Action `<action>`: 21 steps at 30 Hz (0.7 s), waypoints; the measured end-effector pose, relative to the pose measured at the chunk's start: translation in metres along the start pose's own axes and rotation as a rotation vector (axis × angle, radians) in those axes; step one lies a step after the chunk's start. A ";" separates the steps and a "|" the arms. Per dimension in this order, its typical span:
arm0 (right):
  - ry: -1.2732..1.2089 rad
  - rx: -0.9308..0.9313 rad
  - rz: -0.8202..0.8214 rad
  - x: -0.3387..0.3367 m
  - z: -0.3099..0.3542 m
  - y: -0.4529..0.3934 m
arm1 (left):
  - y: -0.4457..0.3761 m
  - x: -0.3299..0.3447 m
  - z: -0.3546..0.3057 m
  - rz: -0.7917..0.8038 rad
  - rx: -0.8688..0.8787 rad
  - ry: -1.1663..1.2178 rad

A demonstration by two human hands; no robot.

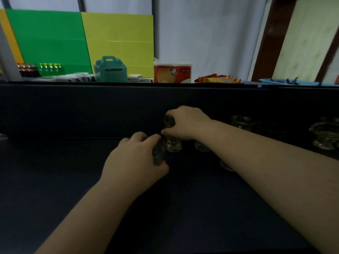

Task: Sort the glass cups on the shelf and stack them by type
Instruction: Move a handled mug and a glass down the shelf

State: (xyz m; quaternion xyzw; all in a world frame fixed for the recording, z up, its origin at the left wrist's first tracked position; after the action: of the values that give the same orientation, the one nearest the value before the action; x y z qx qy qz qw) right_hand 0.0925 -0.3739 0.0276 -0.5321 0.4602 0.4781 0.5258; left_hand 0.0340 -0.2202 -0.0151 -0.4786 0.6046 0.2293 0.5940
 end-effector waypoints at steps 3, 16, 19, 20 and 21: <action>-0.093 -0.016 -0.021 -0.005 0.001 0.005 | -0.001 0.001 0.001 -0.007 -0.001 -0.002; -0.243 -0.027 -0.275 -0.041 -0.028 0.079 | 0.007 0.000 -0.012 0.053 0.006 0.038; -0.261 -0.045 -0.296 -0.047 -0.037 0.108 | 0.015 -0.002 -0.016 0.021 -0.028 0.063; -0.269 -0.048 -0.303 -0.049 -0.041 0.118 | 0.019 -0.003 -0.018 0.012 -0.032 0.072; -0.277 -0.049 -0.309 -0.050 -0.045 0.129 | 0.023 -0.003 -0.022 0.007 -0.034 0.076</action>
State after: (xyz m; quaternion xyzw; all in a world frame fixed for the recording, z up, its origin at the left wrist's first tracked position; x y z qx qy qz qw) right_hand -0.0406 -0.4223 0.0610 -0.5382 0.2845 0.4716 0.6380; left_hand 0.0033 -0.2279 -0.0146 -0.4949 0.6244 0.2232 0.5616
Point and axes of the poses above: each hand's wrist, its own y-axis away from the middle knuckle, its own x-axis out of the palm, z = x × y, the point moved 6 cm from there along -y, towards the middle knuckle, and after that the axes turned 2 degrees about z, right-handed, at the moved point
